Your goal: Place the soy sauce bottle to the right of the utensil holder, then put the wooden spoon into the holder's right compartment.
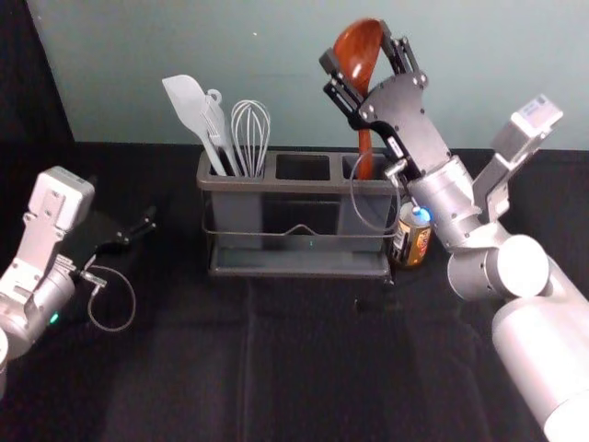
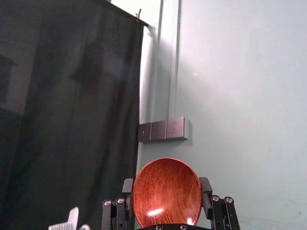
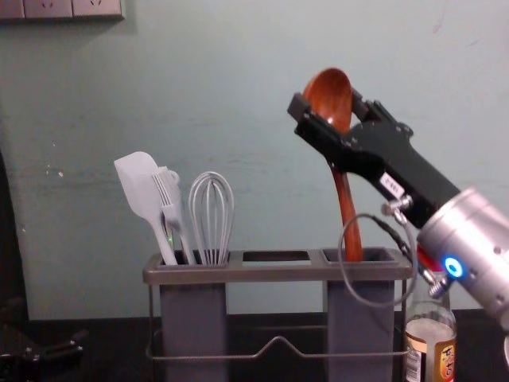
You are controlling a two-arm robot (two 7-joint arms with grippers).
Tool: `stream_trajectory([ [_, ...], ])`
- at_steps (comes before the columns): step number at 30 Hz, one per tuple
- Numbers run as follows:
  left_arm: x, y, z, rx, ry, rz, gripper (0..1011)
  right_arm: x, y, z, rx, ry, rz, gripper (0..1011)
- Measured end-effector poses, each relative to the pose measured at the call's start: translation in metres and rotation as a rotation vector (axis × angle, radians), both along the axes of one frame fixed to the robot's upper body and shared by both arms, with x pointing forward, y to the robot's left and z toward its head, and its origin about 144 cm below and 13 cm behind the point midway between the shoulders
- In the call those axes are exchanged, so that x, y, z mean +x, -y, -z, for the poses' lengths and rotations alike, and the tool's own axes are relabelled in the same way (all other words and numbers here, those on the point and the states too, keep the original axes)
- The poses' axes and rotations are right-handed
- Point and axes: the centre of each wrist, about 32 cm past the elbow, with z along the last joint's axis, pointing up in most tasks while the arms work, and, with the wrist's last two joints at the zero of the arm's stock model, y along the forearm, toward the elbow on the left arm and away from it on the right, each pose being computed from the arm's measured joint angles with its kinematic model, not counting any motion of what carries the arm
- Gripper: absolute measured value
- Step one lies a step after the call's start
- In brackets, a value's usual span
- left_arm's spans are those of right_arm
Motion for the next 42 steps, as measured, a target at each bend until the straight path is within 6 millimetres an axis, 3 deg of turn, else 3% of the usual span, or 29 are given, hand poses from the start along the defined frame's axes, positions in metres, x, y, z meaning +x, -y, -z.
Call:
stream_trajectory([
  [12, 0.0, 0.0, 0.0, 0.0, 0.0, 0.0, 1005, -0.009, 0.003, 0.029, 0.022, -0.048, 0.011, 838],
  [22, 0.0, 0.0, 0.0, 0.0, 0.0, 0.0, 1005, -0.013, 0.005, 0.039, 0.021, -0.068, 0.014, 838],
  [30, 0.0, 0.0, 0.0, 0.0, 0.0, 0.0, 1005, -0.015, 0.005, 0.043, 0.022, -0.079, 0.012, 841],
  [37, 0.0, 0.0, 0.0, 0.0, 0.0, 0.0, 1005, -0.015, 0.003, 0.039, 0.03, -0.067, 0.013, 1000],
  [42, 0.0, 0.0, 0.0, 0.0, 0.0, 0.0, 1005, -0.016, 0.002, 0.028, 0.039, -0.042, 0.013, 1002],
])
